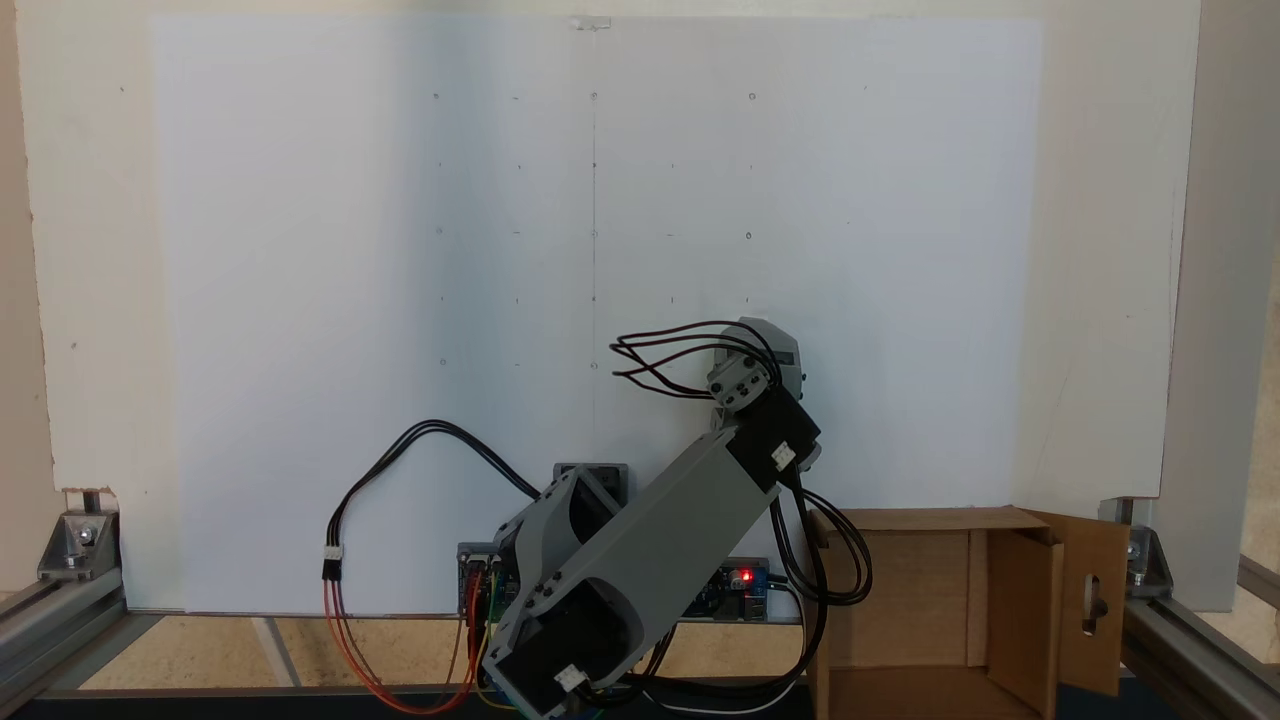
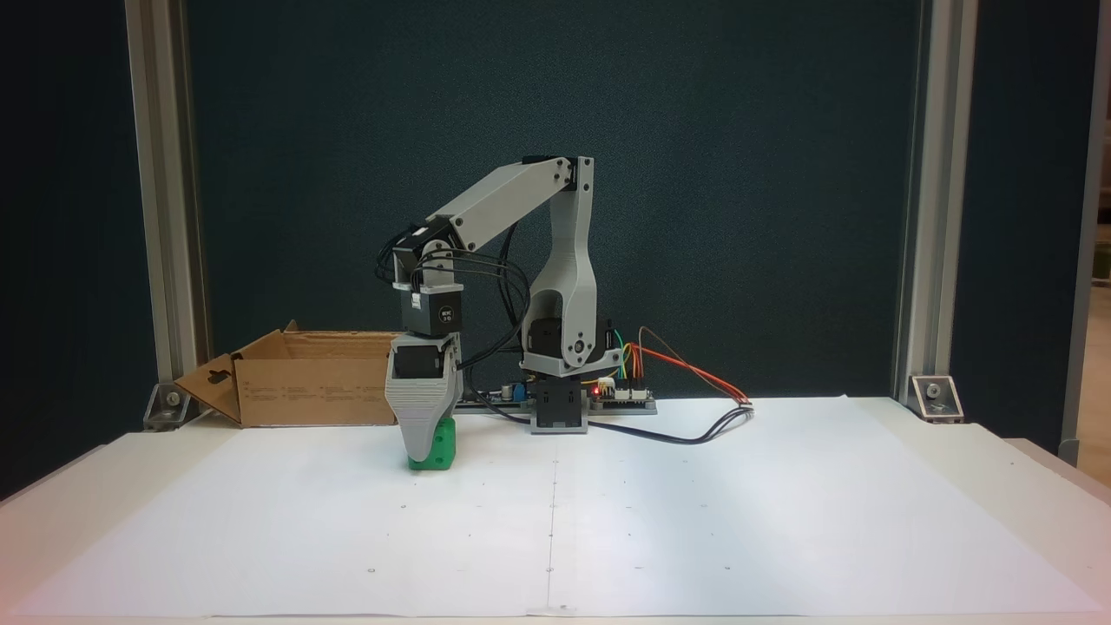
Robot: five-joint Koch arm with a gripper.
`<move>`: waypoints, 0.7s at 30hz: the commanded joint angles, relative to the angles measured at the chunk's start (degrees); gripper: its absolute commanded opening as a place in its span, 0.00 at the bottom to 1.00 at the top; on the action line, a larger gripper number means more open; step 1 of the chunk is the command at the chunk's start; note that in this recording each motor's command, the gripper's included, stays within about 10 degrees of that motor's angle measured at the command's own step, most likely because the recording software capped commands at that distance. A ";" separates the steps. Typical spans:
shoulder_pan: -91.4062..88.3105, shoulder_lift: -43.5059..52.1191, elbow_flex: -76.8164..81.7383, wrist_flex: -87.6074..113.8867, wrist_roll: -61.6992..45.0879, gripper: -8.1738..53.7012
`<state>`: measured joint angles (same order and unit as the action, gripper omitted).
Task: Grasp a green dice and put it in the bin.
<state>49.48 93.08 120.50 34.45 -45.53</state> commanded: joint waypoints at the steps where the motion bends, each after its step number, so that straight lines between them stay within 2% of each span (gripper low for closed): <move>1: 0.00 0.09 -0.70 -0.62 4.31 0.44; 4: 0.00 0.09 -0.70 -1.32 4.48 0.32; 11: -2.99 3.08 -6.77 3.60 14.59 0.32; 19: -8.96 7.29 -37.07 32.24 32.17 0.32; 21: -10.37 7.73 -44.54 38.30 32.87 0.32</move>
<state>39.90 98.88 81.12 66.71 -17.14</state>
